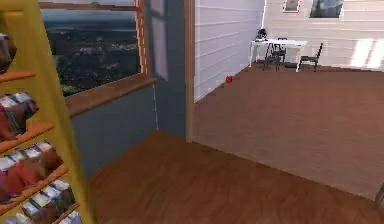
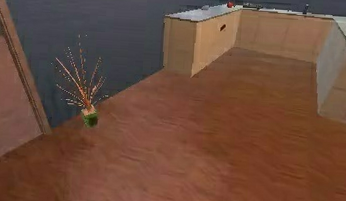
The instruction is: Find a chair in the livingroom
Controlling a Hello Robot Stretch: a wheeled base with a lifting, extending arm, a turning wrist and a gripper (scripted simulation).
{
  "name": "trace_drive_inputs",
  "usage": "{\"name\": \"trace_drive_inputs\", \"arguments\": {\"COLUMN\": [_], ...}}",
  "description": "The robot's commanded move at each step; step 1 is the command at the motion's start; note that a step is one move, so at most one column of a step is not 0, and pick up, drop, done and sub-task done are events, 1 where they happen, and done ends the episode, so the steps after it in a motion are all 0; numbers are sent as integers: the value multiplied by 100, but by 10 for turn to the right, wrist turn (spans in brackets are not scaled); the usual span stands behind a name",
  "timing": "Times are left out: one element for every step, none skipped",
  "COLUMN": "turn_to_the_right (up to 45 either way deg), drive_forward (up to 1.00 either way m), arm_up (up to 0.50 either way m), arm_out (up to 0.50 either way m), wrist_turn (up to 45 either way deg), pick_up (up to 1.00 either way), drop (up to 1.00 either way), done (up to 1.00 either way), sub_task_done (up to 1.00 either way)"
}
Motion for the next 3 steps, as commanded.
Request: {"name": "trace_drive_inputs", "arguments": {"turn_to_the_right": [240, 0, 0], "drive_forward": [0, 100, 100], "arm_up": [0, 0, 0], "arm_out": [0, 0, 0], "wrist_turn": [0, 0, 0], "pick_up": [0, 0, 0], "drop": [0, 0, 0], "done": [0, 0, 0], "sub_task_done": [0, 0, 0]}}
